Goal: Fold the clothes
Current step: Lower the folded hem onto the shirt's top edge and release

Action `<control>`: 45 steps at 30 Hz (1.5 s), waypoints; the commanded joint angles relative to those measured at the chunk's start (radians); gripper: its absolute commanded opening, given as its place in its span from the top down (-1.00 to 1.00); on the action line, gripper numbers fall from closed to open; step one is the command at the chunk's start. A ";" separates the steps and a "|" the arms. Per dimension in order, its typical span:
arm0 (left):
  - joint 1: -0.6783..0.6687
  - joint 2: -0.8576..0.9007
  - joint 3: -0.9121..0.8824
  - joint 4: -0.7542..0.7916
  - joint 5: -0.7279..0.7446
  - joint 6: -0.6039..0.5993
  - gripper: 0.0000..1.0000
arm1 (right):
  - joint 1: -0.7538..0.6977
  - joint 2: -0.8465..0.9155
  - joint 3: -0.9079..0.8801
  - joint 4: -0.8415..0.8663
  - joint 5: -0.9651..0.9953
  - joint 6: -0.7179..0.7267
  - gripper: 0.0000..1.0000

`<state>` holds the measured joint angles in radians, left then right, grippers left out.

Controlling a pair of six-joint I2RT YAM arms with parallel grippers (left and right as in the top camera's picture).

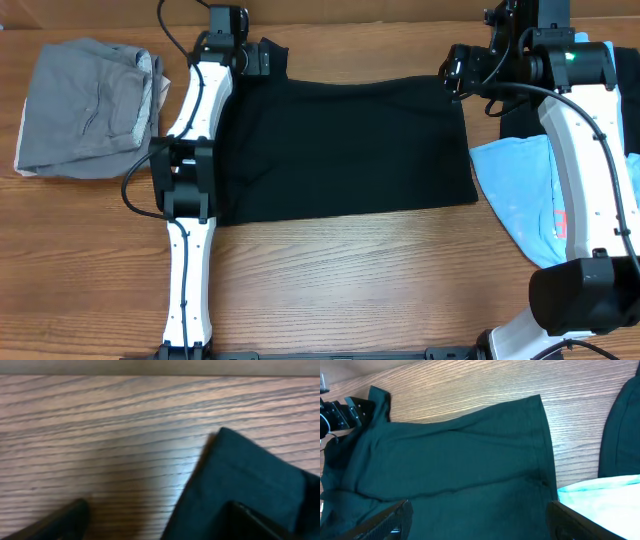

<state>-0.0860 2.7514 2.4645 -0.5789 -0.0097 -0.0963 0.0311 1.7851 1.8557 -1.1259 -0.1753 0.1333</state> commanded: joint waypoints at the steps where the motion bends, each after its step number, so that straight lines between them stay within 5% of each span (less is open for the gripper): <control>1: -0.023 0.037 0.019 0.012 0.037 0.015 -0.65 | 0.003 0.007 0.009 0.002 0.011 -0.007 -0.75; 3: -0.028 0.037 0.019 0.017 0.036 0.015 -0.46 | 0.003 0.007 0.009 0.002 0.011 -0.007 -0.74; 7: -0.031 0.037 0.019 0.018 0.035 0.014 0.23 | 0.003 0.007 0.009 0.002 0.011 -0.007 -0.70; 14: -0.027 0.034 0.020 -0.022 -0.024 0.003 0.90 | 0.003 0.007 0.009 0.005 0.011 -0.007 -0.66; 31: -0.027 -0.159 0.294 -0.343 0.003 -0.024 0.92 | 0.003 0.048 0.009 0.153 0.010 -0.007 -0.46; 45: -0.027 -0.206 0.294 -0.570 0.135 -0.026 0.92 | 0.002 0.442 0.009 0.552 0.075 -0.003 -0.46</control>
<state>-0.1158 2.5664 2.7422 -1.1385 0.0826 -0.1051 0.0311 2.1723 1.8584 -0.6125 -0.1265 0.1303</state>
